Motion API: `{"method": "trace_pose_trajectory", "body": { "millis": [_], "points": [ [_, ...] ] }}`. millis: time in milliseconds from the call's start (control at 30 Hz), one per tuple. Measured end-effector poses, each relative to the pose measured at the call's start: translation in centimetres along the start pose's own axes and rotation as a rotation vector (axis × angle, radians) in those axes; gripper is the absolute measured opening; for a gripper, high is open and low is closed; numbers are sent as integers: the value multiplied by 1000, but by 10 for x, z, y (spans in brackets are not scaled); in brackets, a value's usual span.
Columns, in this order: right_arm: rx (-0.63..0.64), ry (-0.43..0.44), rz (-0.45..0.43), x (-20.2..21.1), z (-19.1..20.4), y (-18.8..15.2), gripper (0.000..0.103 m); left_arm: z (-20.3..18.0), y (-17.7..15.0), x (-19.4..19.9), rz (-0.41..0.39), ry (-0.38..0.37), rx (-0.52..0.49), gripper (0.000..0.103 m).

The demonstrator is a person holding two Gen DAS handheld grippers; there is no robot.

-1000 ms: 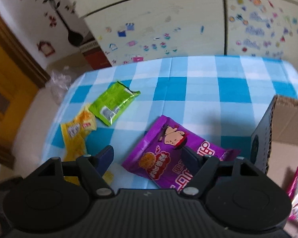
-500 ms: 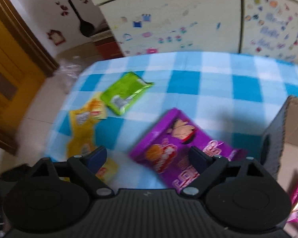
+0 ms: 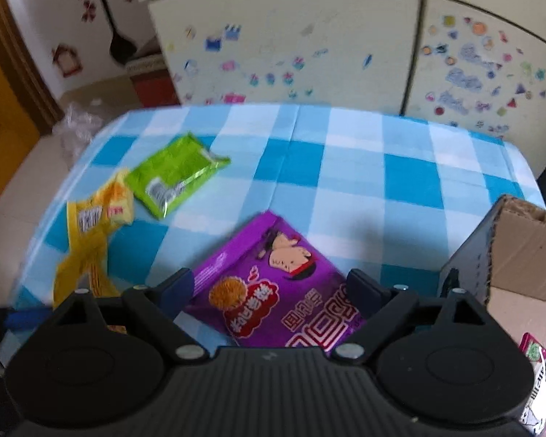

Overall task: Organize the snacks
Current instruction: 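Move the left gripper to the yellow waffle packet while the right gripper moves to the purple packet, then grasp the purple packet with the right gripper while the left gripper closes on the yellow waffle packet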

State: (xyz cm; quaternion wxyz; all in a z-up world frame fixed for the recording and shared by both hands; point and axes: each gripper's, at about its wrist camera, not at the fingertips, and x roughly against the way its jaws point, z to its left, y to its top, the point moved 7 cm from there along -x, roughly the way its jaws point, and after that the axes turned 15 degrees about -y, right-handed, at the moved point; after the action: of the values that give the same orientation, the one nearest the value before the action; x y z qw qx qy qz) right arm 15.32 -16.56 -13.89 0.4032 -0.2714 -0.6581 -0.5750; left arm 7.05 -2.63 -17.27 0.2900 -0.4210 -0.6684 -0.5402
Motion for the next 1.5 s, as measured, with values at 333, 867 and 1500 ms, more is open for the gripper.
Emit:
{"method": "trace_pose_trajectory", "body": {
  "millis": [333, 867, 1500],
  "points": [
    [-7, 194, 83, 17, 16, -6, 89, 8, -1, 12, -10, -20, -17, 86],
    [228, 10, 68, 6, 35, -29, 80, 3, -3, 10, -9, -89, -100, 87],
    [128, 16, 50, 19, 24, -21, 71, -18, 5, 12, -56, -90, -162, 62]
  ]
}}
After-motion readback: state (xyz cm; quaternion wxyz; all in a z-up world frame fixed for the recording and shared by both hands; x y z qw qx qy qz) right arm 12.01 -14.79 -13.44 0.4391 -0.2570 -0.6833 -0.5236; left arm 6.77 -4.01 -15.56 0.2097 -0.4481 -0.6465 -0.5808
